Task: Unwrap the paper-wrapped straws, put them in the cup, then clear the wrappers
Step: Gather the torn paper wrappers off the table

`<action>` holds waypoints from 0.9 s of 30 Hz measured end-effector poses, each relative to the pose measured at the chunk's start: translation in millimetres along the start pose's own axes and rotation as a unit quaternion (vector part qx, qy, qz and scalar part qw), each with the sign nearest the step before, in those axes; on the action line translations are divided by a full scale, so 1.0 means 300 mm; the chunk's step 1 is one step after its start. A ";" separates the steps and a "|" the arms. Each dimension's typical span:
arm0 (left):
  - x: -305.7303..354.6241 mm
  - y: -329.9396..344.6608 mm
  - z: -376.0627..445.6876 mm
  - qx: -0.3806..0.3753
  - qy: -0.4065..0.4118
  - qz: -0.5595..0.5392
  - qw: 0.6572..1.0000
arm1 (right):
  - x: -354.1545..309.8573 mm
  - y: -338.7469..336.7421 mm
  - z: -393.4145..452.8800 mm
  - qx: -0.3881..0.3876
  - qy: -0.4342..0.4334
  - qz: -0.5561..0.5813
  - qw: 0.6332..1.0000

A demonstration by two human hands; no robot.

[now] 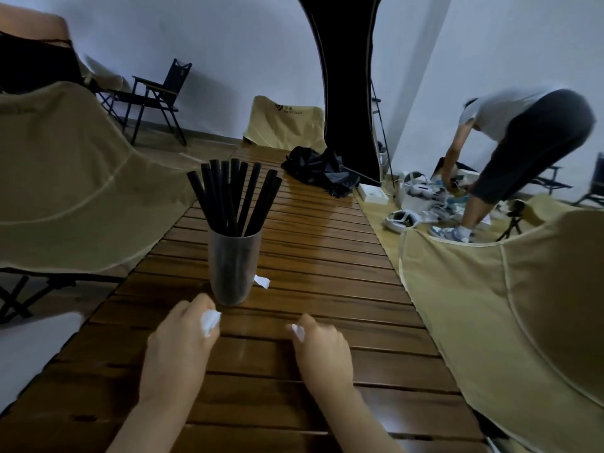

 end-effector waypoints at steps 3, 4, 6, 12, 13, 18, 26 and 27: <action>-0.003 -0.017 0.024 0.017 0.011 -0.011 1.000 | 0.007 0.012 0.090 -0.011 0.013 0.010 1.000; -0.015 -0.014 0.030 0.017 0.009 -0.012 1.000 | -0.005 0.020 0.122 -0.013 0.005 0.011 1.000; -0.048 0.002 0.041 0.011 -0.004 -0.010 1.000 | -0.046 0.039 0.185 -0.017 -0.021 0.009 1.000; -0.076 0.025 0.038 0.007 -0.031 -0.031 0.999 | -0.093 0.139 0.321 -0.063 -0.043 -0.088 0.993; -0.072 0.027 0.039 0.006 -0.026 -0.033 0.999 | -0.088 0.142 0.333 -0.064 -0.028 -0.087 0.994; -0.081 0.028 0.041 0.003 -0.026 -0.039 0.999 | -0.063 0.135 0.326 -0.009 0.042 -0.095 0.995; -0.091 0.015 0.022 -0.017 -0.002 -0.045 0.999 | -0.050 0.123 0.252 0.064 0.061 -0.093 0.992; -0.093 0.016 0.018 -0.020 0.003 -0.045 0.999 | -0.055 0.122 0.260 0.065 0.051 -0.088 0.993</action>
Point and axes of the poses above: each hand's wrist, its own z-axis towards the middle knuckle, its own y-axis out of the palm, x = y × z, the point moved 7 cm from there along z, towards the middle knuckle, and after that the axes turned 7 degrees about -y, right-handed, at the moved point
